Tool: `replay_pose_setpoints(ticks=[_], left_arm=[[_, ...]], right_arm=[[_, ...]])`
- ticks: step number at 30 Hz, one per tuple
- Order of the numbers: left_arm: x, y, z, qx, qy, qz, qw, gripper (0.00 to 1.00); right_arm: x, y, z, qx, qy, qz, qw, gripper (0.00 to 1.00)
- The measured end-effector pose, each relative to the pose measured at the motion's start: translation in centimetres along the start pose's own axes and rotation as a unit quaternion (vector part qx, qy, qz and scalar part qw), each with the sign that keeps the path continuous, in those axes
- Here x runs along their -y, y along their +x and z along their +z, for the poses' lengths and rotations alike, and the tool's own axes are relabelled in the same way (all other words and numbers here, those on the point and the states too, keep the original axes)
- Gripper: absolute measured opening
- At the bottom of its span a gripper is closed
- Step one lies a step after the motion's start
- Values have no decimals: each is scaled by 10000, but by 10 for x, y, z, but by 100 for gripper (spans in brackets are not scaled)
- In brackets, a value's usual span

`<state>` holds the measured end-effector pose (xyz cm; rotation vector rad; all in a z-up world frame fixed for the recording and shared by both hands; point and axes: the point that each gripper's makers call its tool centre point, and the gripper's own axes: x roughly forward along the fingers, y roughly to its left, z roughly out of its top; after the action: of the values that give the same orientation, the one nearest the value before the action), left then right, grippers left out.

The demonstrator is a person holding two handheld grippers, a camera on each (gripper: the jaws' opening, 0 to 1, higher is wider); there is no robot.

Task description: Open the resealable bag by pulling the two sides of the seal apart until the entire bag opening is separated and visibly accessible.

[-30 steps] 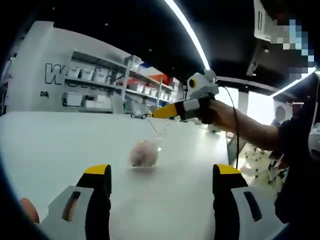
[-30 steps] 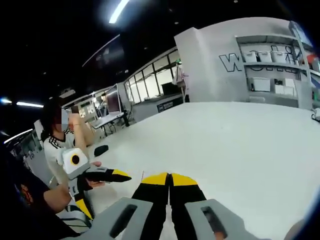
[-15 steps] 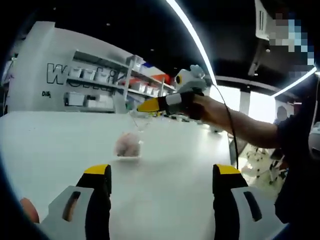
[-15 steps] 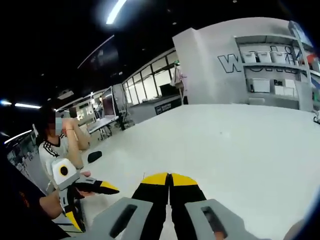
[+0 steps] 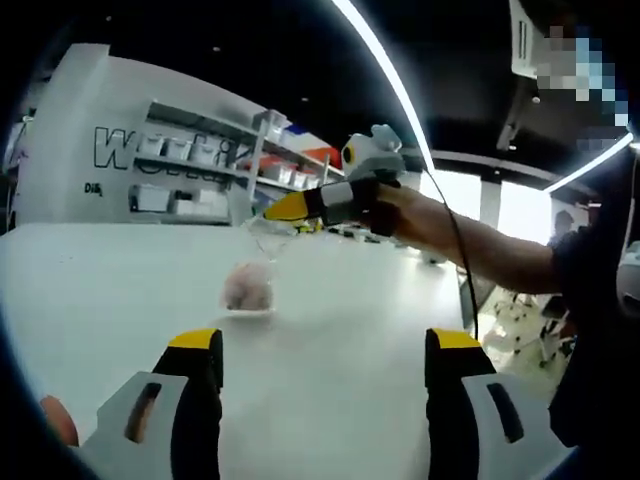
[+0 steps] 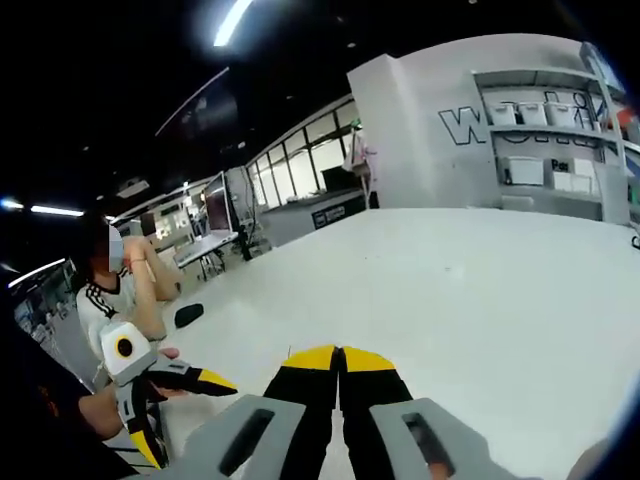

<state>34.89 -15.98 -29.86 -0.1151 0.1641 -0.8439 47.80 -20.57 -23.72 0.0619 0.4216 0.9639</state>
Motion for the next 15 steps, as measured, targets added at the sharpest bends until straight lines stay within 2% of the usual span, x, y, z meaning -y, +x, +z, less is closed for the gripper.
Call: replay_pose_setpoints(ticks=[15], left_arm=[[-3, 1, -2, -28, 10, 6, 10000, 82]], right_arm=[[12, 11, 1, -50, -5, -45, 10000, 0]])
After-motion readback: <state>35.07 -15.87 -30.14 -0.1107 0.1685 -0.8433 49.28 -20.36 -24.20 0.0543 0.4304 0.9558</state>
